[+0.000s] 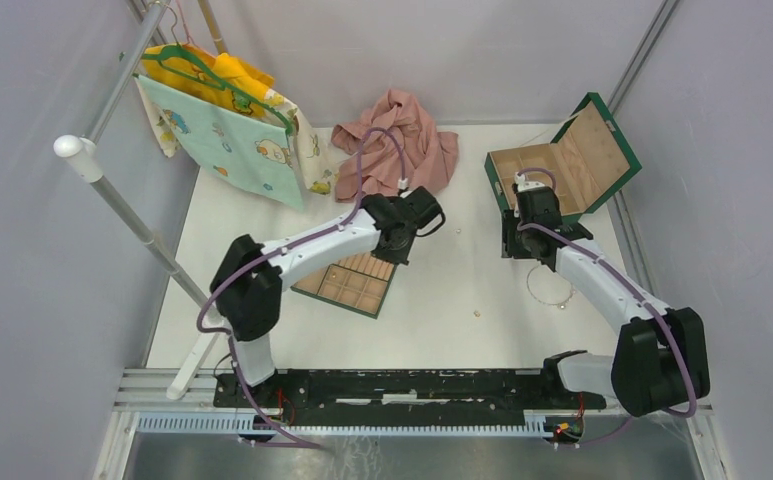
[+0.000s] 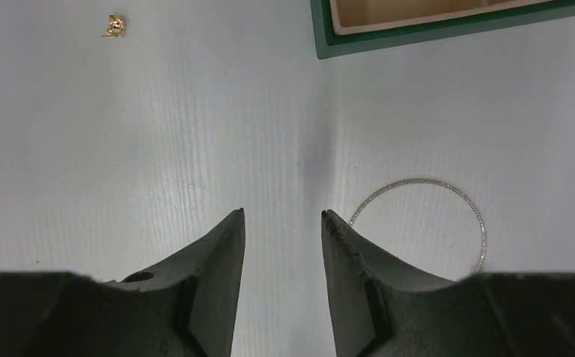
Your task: Organize the mixed jewelry
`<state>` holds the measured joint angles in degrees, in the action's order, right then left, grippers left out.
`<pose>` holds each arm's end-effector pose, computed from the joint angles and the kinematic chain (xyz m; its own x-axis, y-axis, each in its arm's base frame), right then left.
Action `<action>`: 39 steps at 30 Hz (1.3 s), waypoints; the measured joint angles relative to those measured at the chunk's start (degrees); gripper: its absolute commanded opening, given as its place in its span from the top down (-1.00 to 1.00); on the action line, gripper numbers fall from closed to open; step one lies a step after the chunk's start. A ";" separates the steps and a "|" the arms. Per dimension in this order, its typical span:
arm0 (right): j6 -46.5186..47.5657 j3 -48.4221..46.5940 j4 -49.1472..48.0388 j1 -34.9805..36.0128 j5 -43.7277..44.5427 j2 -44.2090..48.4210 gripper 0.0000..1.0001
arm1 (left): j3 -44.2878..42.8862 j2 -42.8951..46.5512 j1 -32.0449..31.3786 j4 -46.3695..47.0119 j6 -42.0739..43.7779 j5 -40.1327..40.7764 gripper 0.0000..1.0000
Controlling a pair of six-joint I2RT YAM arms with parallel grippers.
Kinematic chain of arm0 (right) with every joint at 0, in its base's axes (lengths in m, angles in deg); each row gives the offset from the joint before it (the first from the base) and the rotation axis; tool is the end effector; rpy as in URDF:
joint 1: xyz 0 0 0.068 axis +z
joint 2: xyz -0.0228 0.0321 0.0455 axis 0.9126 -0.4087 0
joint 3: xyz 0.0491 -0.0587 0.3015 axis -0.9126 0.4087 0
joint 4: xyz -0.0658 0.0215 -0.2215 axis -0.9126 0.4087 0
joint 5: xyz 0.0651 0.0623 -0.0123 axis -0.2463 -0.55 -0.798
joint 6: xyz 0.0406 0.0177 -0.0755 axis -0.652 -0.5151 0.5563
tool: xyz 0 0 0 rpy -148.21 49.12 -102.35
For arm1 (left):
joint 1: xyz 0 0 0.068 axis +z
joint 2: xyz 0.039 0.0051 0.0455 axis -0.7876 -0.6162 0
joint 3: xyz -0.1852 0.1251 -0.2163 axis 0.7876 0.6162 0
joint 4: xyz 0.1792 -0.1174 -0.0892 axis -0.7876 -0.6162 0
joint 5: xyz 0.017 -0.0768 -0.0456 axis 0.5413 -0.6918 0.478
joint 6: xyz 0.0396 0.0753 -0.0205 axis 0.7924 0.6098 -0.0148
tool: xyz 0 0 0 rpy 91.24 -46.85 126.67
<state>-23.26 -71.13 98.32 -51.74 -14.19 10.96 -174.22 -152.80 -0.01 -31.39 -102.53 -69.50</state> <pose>0.2338 0.0472 0.2446 -0.7915 0.0637 -0.6078 0.0491 0.9980 0.0406 0.2537 -0.2823 0.2547 -0.8282 0.3616 -0.4282 0.3361 0.9318 0.1369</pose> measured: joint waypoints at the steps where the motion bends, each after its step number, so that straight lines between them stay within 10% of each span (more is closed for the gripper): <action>1: 0.00 -0.15 -0.09 0.00 -0.33 -0.37 0.03 | 1.84 1.73 0.42 -0.28 -0.48 0.02 0.96; 16: 0.04 -2.82 -1.20 0.00 -2.45 -3.50 0.04 | 20.83 8.83 13.75 1.77 -3.93 -0.02 0.96; 21: 0.04 -2.95 -1.20 0.00 -2.45 -3.54 0.04 | 20.81 8.83 14.12 3.19 -3.96 0.00 0.47; 39: 0.15 -3.61 -1.18 0.00 -2.43 -4.07 0.04 | 12.63 8.48 11.26 3.34 -3.96 -0.15 -0.10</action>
<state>-23.10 -74.73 97.14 -51.74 -16.61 6.89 -161.59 -144.32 11.25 -28.05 -106.48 -69.66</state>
